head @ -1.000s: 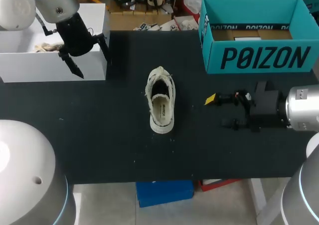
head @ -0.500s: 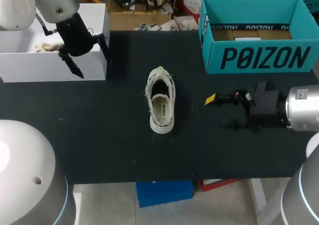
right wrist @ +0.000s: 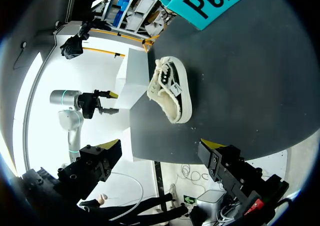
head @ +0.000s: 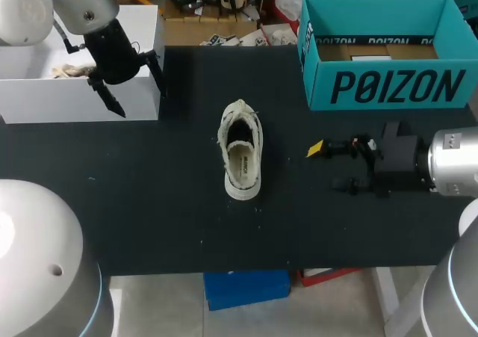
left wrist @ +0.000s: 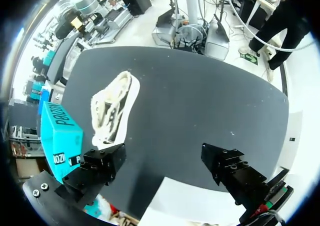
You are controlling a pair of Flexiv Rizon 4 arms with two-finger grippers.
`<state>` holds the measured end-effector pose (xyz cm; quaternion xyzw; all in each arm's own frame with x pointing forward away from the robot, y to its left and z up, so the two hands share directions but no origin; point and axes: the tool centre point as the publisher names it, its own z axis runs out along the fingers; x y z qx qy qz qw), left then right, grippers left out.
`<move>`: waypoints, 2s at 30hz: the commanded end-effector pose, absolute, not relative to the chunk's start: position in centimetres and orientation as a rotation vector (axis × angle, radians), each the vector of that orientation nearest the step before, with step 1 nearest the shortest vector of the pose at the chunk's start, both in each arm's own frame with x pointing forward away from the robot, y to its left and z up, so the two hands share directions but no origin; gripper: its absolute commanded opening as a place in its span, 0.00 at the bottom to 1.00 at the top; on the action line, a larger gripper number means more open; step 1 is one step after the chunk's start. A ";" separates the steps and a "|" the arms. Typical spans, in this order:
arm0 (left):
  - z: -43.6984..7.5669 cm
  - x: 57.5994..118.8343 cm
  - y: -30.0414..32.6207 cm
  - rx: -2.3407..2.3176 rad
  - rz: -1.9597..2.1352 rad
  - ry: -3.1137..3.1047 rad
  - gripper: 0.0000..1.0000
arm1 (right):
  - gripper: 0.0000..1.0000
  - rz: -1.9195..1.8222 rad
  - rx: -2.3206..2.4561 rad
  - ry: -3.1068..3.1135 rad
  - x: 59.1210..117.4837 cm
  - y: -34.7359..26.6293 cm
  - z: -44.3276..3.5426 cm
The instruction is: Take the shoe out of the shoebox, open the shoe tongue, remove and reinsert the insole, then place the shoe into the shoebox
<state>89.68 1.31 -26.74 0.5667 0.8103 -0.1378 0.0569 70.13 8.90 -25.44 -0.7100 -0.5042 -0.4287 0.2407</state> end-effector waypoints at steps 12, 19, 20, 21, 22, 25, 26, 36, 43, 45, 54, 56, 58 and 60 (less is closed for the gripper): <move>-28.9 88.6 -3.5 1.855 -0.333 2.405 1.00 | 1.00 -1.172 -1.944 -1.379 70.1 8.9 -25.4; -29.9 88.3 -5.5 1.919 -0.331 2.365 1.00 | 1.00 -1.172 -1.944 -1.379 70.1 8.9 -25.4; -30.1 88.2 -5.8 1.931 -0.334 2.360 0.99 | 1.00 -1.172 -1.944 -1.379 70.1 8.9 -25.4; -30.1 88.2 -6.0 1.936 -0.336 2.355 0.98 | 1.00 -1.172 -1.944 -1.379 70.1 8.9 -25.4; -30.2 88.2 -6.2 1.944 -0.337 2.347 0.98 | 1.00 -1.172 -1.944 -1.379 70.1 8.9 -25.4; -30.4 88.1 -6.8 1.970 -0.344 2.324 0.99 | 1.00 -1.172 -1.944 -1.379 70.1 8.9 -25.4; -30.5 88.1 -7.0 1.980 -0.343 2.316 0.99 | 1.00 -1.172 -1.944 -1.379 70.1 8.9 -25.4; -30.8 88.4 -8.4 2.060 -0.323 2.245 0.97 | 1.00 -1.172 -1.944 -1.379 70.1 8.9 -25.4; -31.5 88.6 -9.3 2.113 -0.297 2.193 0.85 | 1.00 -1.172 -1.944 -1.379 70.1 8.9 -25.4; -31.8 88.7 -9.7 2.127 -0.295 2.182 0.86 | 1.00 -1.172 -1.944 -1.379 70.1 8.9 -25.4; -33.2 88.8 -11.9 2.193 -0.250 2.116 0.90 | 1.00 -1.172 -1.944 -1.379 70.1 8.9 -25.4; -33.7 88.8 -12.5 2.211 -0.207 2.092 0.91 | 1.00 -1.172 -1.944 -1.379 70.1 8.9 -25.4; -34.2 88.8 -13.0 2.218 -0.190 2.085 0.90 | 1.00 -1.172 -1.944 -1.379 70.1 8.9 -25.4; -34.8 88.8 -13.3 2.232 -0.154 2.072 0.89 | 1.00 -1.172 -1.944 -1.379 70.1 8.9 -25.4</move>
